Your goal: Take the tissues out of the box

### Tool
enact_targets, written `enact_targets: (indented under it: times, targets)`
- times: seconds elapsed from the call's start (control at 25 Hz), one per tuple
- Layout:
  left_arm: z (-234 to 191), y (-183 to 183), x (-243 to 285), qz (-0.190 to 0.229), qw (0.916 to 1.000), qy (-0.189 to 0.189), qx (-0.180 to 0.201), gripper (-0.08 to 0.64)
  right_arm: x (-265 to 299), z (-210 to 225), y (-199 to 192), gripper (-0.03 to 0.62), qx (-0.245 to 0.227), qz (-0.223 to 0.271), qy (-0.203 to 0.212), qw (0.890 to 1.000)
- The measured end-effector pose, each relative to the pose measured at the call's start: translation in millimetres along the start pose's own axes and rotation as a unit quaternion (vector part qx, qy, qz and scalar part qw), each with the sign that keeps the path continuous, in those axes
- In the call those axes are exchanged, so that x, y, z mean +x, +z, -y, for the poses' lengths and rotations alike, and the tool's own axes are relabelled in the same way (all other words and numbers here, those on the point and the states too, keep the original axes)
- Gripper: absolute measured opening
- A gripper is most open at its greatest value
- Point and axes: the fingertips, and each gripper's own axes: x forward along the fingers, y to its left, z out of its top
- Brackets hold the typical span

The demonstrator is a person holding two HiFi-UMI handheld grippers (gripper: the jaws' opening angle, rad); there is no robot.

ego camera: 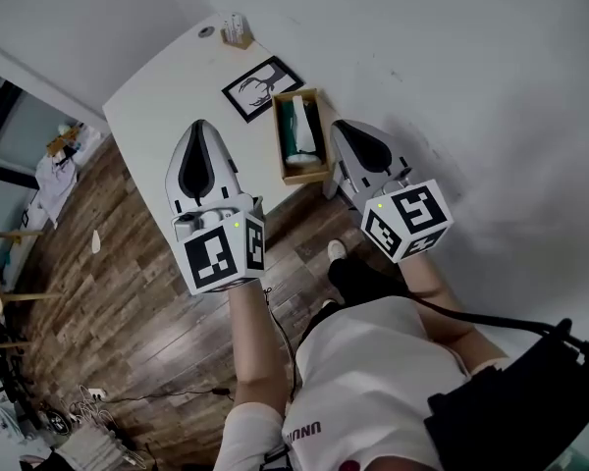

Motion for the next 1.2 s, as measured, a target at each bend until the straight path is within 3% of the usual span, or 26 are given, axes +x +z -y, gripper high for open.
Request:
enact_targets:
  times: [0.2,0.44,0.68,0.84,0.92,1.0,1.2]
  targets:
    - [9,-10,35,-0.011,0.9999,0.002,-0.001,0.015,28,15,-12,0.021,0.043,-0.023,0.023,0.999]
    - [15,-15,57,-0.012,0.9999,-0.001,-0.005,0.015,45,28,-30,0.021,0.031,-0.063,0.027,0.997]
    - [10,-22,81,-0.014,0.9998,-0.012,-0.002,0.015,65,47,-50,0.021,0.035,-0.09,0.005,0.995]
    - [12,-30,103,-0.016,0.999,-0.041,-0.003,0.015,77,58,-64,0.023,0.053,-0.104,-0.023,0.993]
    - [10,-36,110,-0.025,0.9981,-0.056,-0.002,0.015,84,57,-76,0.043,0.074,-0.122,-0.026,0.989]
    - [10,-37,123,-0.025,0.997,-0.072,-0.007,0.015,93,58,-82,0.125,0.086,-0.135,-0.028,0.987]
    - [7,-42,143,-0.025,0.9945,-0.101,-0.014,0.015,110,66,-95,0.152,0.091,-0.148,-0.065,0.983]
